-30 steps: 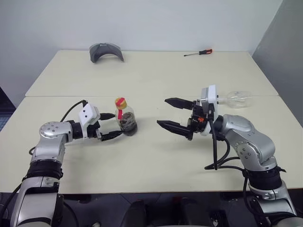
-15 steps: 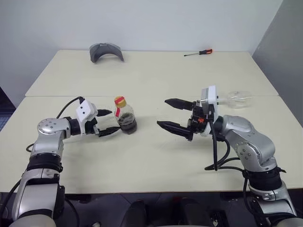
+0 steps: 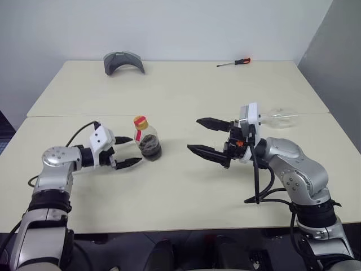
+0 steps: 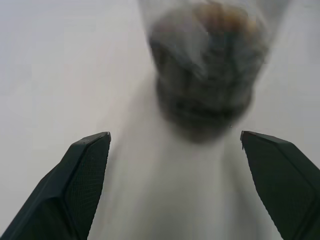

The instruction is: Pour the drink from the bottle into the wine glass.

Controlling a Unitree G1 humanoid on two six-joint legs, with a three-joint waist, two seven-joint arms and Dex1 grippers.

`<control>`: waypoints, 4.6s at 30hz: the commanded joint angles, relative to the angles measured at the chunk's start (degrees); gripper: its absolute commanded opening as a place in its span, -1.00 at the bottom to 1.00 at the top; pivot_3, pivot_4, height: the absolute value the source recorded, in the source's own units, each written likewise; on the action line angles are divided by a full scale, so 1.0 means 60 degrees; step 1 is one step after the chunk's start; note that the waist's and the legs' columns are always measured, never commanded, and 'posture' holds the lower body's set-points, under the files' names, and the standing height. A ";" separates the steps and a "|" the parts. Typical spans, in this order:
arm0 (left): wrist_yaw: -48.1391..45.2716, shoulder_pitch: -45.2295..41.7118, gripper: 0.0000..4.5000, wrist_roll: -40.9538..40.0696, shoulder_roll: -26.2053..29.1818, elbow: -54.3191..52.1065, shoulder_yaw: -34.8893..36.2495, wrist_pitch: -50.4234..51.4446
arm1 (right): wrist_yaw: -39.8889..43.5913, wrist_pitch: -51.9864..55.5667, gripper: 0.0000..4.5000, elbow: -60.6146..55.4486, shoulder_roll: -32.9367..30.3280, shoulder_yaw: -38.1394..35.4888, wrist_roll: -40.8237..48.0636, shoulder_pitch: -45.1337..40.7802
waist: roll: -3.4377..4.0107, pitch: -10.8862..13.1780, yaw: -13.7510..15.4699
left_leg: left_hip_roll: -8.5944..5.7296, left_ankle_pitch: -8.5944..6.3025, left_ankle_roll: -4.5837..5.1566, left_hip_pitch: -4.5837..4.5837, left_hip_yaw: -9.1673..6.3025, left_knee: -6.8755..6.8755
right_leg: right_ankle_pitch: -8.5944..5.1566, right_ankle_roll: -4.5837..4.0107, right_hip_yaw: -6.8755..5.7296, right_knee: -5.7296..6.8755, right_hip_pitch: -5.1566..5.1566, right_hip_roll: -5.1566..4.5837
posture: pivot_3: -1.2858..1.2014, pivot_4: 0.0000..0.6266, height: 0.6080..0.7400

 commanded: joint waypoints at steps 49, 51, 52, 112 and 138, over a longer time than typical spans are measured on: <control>0.2169 0.0153 0.98 -0.0768 -0.1823 -0.2316 0.0236 0.1111 | -0.0057 -0.0034 1.00 -0.0577 0.0139 -0.0021 0.0125 -0.0074 | -0.0001 -0.0001 0.0025 | -0.0004 0.0000 0.0000 0.0001 0.0001 0.0005 | 0.0000 0.0000 0.0001 -0.0001 0.0007 -0.0001 | 0.03 -0.52 1.00; 0.2252 0.0090 0.98 -0.0765 -0.1970 -0.2272 0.0215 0.1100 | -0.0070 -0.0021 1.00 -0.0595 0.0132 -0.0038 0.0121 -0.0063 | -0.0002 -0.0001 0.0025 | -0.0004 0.0000 0.0000 0.0001 0.0002 0.0005 | 0.0000 0.0000 0.0003 -0.0001 0.0007 -0.0001 | 0.03 -0.52 1.00; 0.2346 0.0020 0.98 -0.0757 -0.2107 -0.2220 0.0192 0.1084 | -0.0074 -0.0014 1.00 -0.0615 0.0118 -0.0043 0.0114 -0.0048 | -0.0002 -0.0001 0.0026 | -0.0004 0.0000 0.0000 0.0001 0.0002 0.0005 | 0.0000 0.0000 0.0002 -0.0001 0.0007 -0.0001 | 0.03 -0.52 1.00; 0.3150 0.0010 -0.33 -0.1902 -0.2606 -0.6546 -0.0273 0.4012 | -0.1455 0.1050 1.00 0.1263 0.1677 0.0194 -0.0085 -0.3204 | -0.0002 0.0003 0.0019 | -0.0003 0.0004 -0.0007 -0.0003 0.0003 0.0004 | 0.0001 -0.0001 0.0005 -0.0009 0.0006 -0.0003 | 0.03 -0.52 1.00; 0.2817 -0.0321 -0.43 -0.1820 -0.2491 -0.6087 -0.0263 0.3807 | -0.1173 0.0812 -0.39 0.1965 0.1964 0.0266 -0.0614 -0.3617 | -0.0001 0.0003 0.0015 | -0.0003 0.0007 -0.0012 -0.0003 0.0003 0.0002 | 0.0001 -0.0001 0.0006 -0.0010 0.0004 -0.0002 | 0.03 -0.52 1.00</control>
